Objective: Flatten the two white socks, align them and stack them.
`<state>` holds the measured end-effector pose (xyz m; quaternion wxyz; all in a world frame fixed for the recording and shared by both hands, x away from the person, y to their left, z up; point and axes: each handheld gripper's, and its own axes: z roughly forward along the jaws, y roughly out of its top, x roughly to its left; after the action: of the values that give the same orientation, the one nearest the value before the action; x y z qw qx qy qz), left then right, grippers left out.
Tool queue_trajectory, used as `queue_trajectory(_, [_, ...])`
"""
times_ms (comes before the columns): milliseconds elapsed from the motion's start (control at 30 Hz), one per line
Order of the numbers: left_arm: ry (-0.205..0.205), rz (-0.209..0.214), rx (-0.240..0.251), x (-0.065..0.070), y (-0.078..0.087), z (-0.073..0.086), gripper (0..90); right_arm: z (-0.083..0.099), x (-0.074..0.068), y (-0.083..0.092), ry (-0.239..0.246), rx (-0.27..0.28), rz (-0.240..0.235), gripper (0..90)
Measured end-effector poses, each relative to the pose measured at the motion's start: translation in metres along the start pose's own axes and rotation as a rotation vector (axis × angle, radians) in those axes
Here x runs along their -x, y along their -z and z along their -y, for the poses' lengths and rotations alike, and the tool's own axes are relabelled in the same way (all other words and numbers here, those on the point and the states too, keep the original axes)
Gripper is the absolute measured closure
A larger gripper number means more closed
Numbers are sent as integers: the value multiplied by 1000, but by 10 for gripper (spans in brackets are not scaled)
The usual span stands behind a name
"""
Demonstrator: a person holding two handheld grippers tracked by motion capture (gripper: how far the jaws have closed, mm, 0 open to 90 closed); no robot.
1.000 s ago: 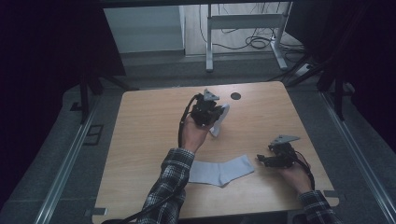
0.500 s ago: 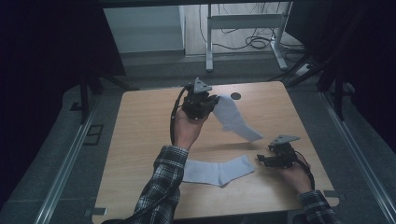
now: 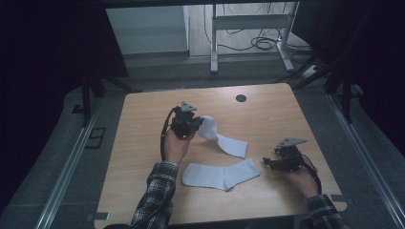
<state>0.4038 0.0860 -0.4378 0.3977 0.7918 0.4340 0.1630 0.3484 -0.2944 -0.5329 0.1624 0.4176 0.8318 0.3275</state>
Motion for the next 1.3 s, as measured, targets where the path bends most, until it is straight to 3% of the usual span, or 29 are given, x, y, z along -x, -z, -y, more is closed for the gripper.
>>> queue_trajectory(200, [14,4,-7,-5,-1,9,851,-4,0,5,-14,-12,-16,470])
queue_trajectory(233, [17,7,-8,-7,-1,11,851,-10,-3,10,-26,22,-44,540])
queue_trajectory(300, [18,7,-5,-7,0,12,850,-18,-6,14,-49,52,-107,594])
queue_trajectory(333, [18,7,-5,-7,0,12,850,-18,-6,14,-49,52,-107,594])
queue_trajectory(367, [21,10,-3,-8,0,13,850,-27,-13,15,-55,67,-166,638])
queue_trajectory(500, [23,15,-5,-9,0,15,848,-43,-34,7,33,56,-221,687])
queue_trajectory(533, [23,15,-5,-9,0,15,848,-43,-34,7,33,56,-221,687])
queue_trajectory(567, [24,16,-5,-9,0,16,847,-50,-44,-1,74,48,-238,693])
queue_trajectory(700, [27,20,-6,-10,-2,19,847,-57,-51,-14,119,30,-230,692])
queue_trajectory(967, [33,23,-14,-13,-4,24,846,-55,-50,-37,169,-26,-199,652])
queue_trajectory(1033, [38,22,-14,-14,-4,26,846,-51,-51,-41,188,-29,-189,718])
queue_trajectory(1167, [42,23,-12,-15,-5,29,846,-51,-53,-40,180,-45,-180,880])
queue_trajectory(1300, [48,26,-5,-17,-3,31,847,-54,-56,-36,184,-48,-169,895])
